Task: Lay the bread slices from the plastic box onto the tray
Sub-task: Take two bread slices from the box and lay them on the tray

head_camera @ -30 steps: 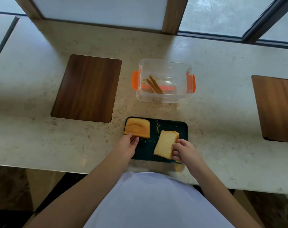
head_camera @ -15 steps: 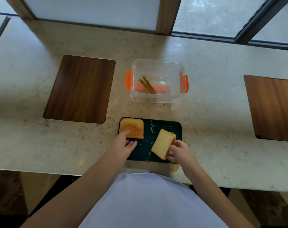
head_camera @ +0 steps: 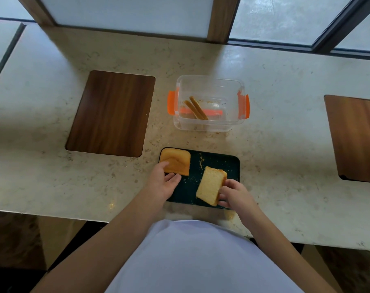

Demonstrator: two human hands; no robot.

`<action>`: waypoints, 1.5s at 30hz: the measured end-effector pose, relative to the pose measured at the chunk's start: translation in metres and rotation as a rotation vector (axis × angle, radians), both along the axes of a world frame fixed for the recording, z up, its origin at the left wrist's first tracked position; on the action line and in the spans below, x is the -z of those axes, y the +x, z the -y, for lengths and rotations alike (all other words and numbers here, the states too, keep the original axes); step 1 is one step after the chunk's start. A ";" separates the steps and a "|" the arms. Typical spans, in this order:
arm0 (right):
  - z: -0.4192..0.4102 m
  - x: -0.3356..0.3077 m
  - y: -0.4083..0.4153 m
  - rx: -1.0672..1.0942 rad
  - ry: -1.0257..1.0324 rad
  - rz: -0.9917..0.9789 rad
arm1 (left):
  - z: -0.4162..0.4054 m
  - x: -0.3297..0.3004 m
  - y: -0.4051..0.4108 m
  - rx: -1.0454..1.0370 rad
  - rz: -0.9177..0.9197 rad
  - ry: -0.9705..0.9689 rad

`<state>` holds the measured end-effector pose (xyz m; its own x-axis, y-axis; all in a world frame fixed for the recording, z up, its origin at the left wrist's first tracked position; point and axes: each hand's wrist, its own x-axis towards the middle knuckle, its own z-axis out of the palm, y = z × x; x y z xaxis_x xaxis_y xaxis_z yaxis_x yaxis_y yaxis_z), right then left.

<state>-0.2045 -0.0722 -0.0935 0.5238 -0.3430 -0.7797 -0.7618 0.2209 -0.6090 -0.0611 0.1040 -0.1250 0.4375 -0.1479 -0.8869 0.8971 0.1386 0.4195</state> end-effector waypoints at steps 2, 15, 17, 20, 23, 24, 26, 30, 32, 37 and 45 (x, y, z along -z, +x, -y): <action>0.000 -0.002 0.001 -0.009 0.011 0.013 | -0.001 -0.002 -0.002 0.055 -0.018 -0.006; -0.016 0.002 0.019 -0.064 0.219 0.107 | -0.027 -0.008 -0.016 0.659 0.393 0.049; -0.016 0.006 0.018 -0.069 0.156 0.095 | -0.033 -0.012 -0.011 0.759 0.497 0.118; -0.017 0.004 0.021 -0.114 0.077 0.125 | -0.040 -0.023 0.003 0.931 0.595 0.133; -0.021 0.000 0.026 -0.251 -0.001 0.165 | -0.045 -0.035 0.020 1.098 0.667 0.125; -0.023 -0.002 0.029 -0.280 -0.008 0.185 | -0.045 -0.039 0.025 1.154 0.690 0.127; -0.027 -0.006 0.035 -0.312 0.000 0.233 | -0.043 -0.044 0.033 1.249 0.720 0.134; -0.039 -0.006 0.041 -0.258 0.055 0.264 | -0.041 -0.044 0.042 1.118 0.733 0.105; -0.042 -0.004 0.040 -0.163 0.173 0.240 | -0.042 -0.038 0.041 0.922 0.667 0.082; -0.047 0.004 0.034 0.085 0.473 0.138 | -0.058 -0.012 0.035 0.347 0.309 0.036; -0.059 0.018 0.040 0.169 0.362 -0.027 | -0.071 0.010 0.016 0.447 0.324 0.140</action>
<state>-0.1646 -0.0129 -0.1111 0.4609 -0.1228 -0.8789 -0.7113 0.5412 -0.4486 -0.0455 0.1753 -0.1349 0.6126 -0.2718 -0.7421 0.6780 -0.3019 0.6702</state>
